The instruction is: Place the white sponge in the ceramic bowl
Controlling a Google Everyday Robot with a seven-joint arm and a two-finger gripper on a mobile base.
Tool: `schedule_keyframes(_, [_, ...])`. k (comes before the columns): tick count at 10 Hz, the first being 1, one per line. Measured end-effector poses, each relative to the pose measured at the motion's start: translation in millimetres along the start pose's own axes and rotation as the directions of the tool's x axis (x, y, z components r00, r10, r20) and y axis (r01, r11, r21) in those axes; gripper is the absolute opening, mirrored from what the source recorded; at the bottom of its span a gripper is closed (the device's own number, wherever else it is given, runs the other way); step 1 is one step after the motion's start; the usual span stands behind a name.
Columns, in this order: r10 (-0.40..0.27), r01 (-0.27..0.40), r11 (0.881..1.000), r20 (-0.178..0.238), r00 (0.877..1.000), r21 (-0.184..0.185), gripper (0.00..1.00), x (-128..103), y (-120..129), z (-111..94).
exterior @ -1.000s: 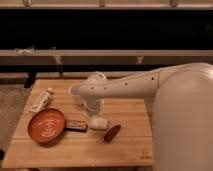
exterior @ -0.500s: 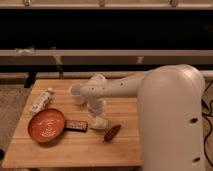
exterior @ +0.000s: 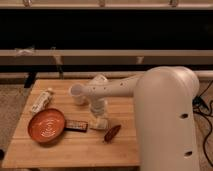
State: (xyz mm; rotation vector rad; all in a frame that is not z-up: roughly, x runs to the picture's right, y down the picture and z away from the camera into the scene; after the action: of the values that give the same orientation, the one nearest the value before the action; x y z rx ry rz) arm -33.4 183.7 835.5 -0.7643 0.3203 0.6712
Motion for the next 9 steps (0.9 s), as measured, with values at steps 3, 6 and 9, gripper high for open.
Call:
schedule_keyframes(3, [0.004,-0.005,1.000,-0.008,1.000,-0.025,0.65,0.5,4.2,4.9])
schedule_keyframes(6, [0.004,-0.004,0.999,-0.021,1.000,-0.043,0.63,0.3,9.1,15.5])
schedule_keyframes(9, [0.011,-0.012,0.999,-0.026,1.000,-0.053,0.35,2.0,9.5,19.1])
